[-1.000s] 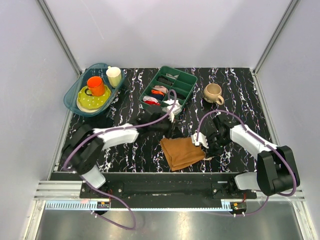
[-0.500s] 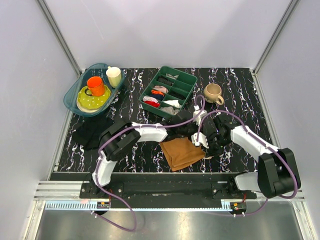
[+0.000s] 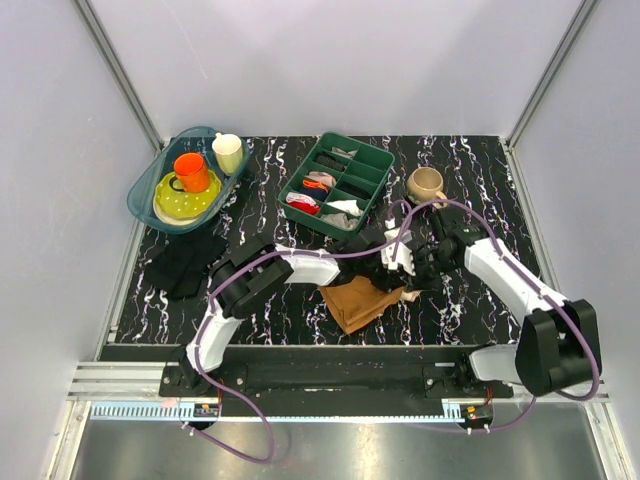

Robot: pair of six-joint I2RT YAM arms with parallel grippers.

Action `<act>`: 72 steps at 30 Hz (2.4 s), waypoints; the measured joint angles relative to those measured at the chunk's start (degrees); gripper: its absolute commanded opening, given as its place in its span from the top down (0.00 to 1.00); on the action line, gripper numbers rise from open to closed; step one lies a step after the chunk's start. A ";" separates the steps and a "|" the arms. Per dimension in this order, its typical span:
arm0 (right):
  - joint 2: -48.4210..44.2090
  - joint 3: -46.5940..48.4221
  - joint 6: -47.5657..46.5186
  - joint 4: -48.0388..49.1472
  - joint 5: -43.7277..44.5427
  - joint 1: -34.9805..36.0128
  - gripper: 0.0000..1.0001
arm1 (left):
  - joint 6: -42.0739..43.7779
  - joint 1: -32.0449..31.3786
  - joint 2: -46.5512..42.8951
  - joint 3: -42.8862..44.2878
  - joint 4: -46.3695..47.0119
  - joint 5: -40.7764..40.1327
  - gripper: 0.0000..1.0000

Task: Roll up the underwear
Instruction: Fold the underwear at the center of the board.

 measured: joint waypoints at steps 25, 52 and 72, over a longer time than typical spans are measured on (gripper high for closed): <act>11.02 6.69 3.39 0.26 -0.83 0.26 0.97 | -1.77 6.16 -25.16 -17.75 1.18 -6.23 0.70; 32.98 22.01 12.13 0.85 2.82 1.38 0.92 | 0.98 6.38 -47.12 -37.97 -4.96 -25.94 0.59; 34.69 22.53 16.70 2.58 4.00 2.54 0.86 | -1.66 1.05 -35.10 -36.04 3.19 -24.79 0.62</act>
